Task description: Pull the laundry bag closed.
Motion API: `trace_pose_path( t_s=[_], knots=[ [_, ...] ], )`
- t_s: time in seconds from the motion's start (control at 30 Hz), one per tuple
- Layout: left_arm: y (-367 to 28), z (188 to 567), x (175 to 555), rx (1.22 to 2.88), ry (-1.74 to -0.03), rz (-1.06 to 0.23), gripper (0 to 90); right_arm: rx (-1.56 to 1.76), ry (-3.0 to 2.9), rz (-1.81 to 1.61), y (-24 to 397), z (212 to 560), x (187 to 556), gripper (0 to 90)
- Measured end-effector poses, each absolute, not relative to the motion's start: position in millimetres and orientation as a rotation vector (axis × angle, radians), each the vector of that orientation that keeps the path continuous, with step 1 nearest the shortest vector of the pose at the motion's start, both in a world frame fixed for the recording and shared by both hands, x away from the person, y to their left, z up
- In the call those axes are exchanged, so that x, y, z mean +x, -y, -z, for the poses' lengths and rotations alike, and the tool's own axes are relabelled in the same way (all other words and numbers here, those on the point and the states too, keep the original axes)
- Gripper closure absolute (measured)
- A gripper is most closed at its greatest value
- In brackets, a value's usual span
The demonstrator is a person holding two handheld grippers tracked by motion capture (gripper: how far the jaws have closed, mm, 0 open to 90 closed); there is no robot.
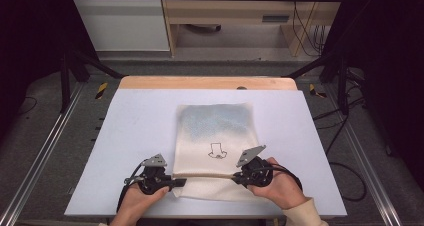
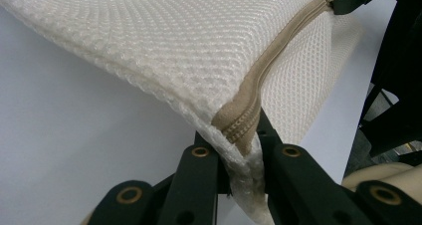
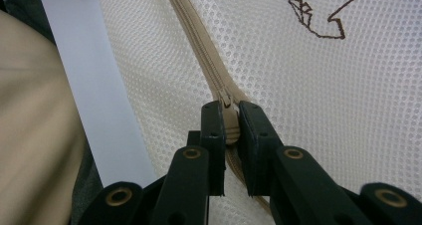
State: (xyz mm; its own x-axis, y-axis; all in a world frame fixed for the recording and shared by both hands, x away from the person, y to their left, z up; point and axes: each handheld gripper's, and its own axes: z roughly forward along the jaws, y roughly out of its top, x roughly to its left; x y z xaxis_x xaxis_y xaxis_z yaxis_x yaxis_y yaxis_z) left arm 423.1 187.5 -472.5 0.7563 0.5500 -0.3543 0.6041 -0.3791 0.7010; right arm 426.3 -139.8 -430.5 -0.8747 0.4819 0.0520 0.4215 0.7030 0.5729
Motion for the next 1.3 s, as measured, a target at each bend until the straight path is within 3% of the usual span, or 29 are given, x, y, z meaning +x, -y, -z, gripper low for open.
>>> trace_pose_path(
  t_s=[1.3],
  knots=[
    [-189, 475, 424, 2.073, -0.877, 0.067, 84.1, 0.847, -2.746, -0.900, 173, 434, 415, 82.0]
  ],
)
